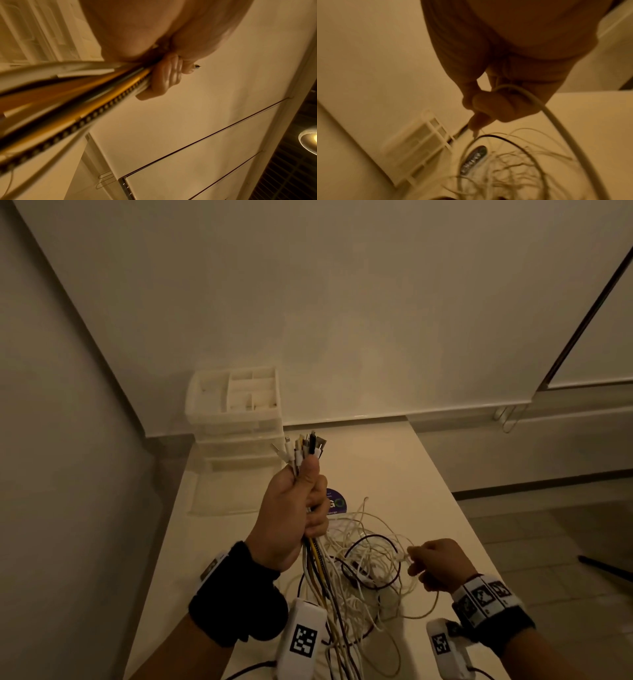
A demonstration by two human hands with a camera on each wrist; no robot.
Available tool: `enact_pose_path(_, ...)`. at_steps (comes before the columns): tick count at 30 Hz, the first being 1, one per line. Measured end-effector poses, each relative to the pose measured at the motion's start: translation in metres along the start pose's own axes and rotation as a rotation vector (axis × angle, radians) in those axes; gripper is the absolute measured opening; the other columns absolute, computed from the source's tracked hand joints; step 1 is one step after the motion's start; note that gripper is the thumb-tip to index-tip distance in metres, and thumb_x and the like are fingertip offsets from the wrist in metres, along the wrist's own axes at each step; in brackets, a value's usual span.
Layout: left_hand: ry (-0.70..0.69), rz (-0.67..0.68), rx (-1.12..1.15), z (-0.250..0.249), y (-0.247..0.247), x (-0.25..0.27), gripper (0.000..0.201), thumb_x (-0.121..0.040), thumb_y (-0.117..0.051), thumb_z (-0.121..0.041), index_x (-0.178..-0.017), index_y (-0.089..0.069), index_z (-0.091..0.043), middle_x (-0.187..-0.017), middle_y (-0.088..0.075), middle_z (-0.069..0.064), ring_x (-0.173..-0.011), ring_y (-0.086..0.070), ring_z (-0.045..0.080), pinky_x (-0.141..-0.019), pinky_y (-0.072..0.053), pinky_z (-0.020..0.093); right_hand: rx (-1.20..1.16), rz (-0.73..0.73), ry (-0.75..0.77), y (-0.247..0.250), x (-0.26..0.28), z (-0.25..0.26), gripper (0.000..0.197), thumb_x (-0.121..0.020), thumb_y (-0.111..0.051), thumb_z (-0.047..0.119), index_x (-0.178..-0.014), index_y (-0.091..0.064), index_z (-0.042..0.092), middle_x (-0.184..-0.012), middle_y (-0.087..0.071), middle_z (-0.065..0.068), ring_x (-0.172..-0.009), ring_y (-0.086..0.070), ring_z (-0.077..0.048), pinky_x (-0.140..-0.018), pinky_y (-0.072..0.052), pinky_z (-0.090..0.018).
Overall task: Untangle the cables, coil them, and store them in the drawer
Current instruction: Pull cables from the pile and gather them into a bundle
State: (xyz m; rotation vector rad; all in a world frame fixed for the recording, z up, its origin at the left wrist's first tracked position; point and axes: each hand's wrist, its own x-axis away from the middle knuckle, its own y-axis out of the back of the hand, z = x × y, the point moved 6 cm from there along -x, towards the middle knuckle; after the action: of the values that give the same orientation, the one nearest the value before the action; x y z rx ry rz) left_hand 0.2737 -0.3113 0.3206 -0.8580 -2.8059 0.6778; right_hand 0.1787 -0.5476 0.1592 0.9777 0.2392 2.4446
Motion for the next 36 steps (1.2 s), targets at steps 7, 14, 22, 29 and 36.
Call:
enact_pose_path(7,-0.014,-0.027,-0.039,-0.003,0.002,-0.002,0.039,-0.093,-0.055,-0.039,-0.069,-0.034,-0.017,-0.059,-0.017,0.002,-0.040,-0.015,0.009,-0.040,-0.014,0.020,-0.700,0.496,0.359,-0.027,0.110,0.104,0.018,-0.086,-0.054,0.020,-0.089,-0.057,0.002,-0.061,-0.049,-0.007,-0.053,-0.038,-0.015,-0.056,-0.030,-0.030)
enact_pose_path(14,-0.049,0.010,-0.195,-0.003,-0.022,-0.003,0.036,-0.087,-0.058,-0.042,-0.070,-0.042,-0.015,-0.054,-0.028,-0.001,-0.039,-0.023,0.011,-0.040,-0.020,0.022,-0.387,0.206,0.833,-0.049,0.170,0.160,0.019,-0.093,-0.057,0.014,-0.086,-0.059,-0.004,-0.058,-0.058,0.002,-0.047,-0.047,-0.008,-0.044,-0.039,-0.017)
enact_pose_path(22,0.023,-0.055,-0.194,0.004,-0.024,-0.010,0.038,-0.093,-0.051,-0.044,-0.076,-0.056,-0.010,-0.061,-0.036,0.013,-0.037,-0.032,0.014,-0.036,-0.022,0.016,-0.411,0.187,0.789,-0.056,0.149,0.163,0.037,-0.086,-0.063,0.028,-0.087,-0.049,-0.007,-0.066,-0.066,-0.019,-0.044,-0.052,-0.020,-0.045,-0.045,-0.031)
enact_pose_path(29,-0.162,-0.112,-0.103,-0.024,-0.020,-0.021,0.037,-0.090,-0.044,-0.050,-0.078,-0.052,-0.017,-0.065,-0.049,0.000,-0.042,-0.031,0.007,-0.036,-0.021,0.018,-0.120,0.373,0.896,-0.058,0.128,0.133,0.024,-0.092,-0.060,0.025,-0.087,-0.055,0.002,-0.059,-0.058,-0.007,-0.049,-0.051,-0.021,-0.051,-0.045,-0.035)
enact_pose_path(36,-0.361,-0.140,0.116,-0.101,-0.001,-0.023,0.043,-0.098,-0.026,-0.054,-0.074,-0.045,-0.022,-0.050,-0.033,-0.009,-0.040,-0.035,0.008,-0.047,-0.048,0.025,0.021,0.332,0.789,-0.042,0.064,0.068,0.039,-0.085,-0.056,0.046,-0.061,-0.055,0.015,-0.056,-0.049,0.004,-0.053,-0.044,-0.009,-0.056,-0.039,-0.027)
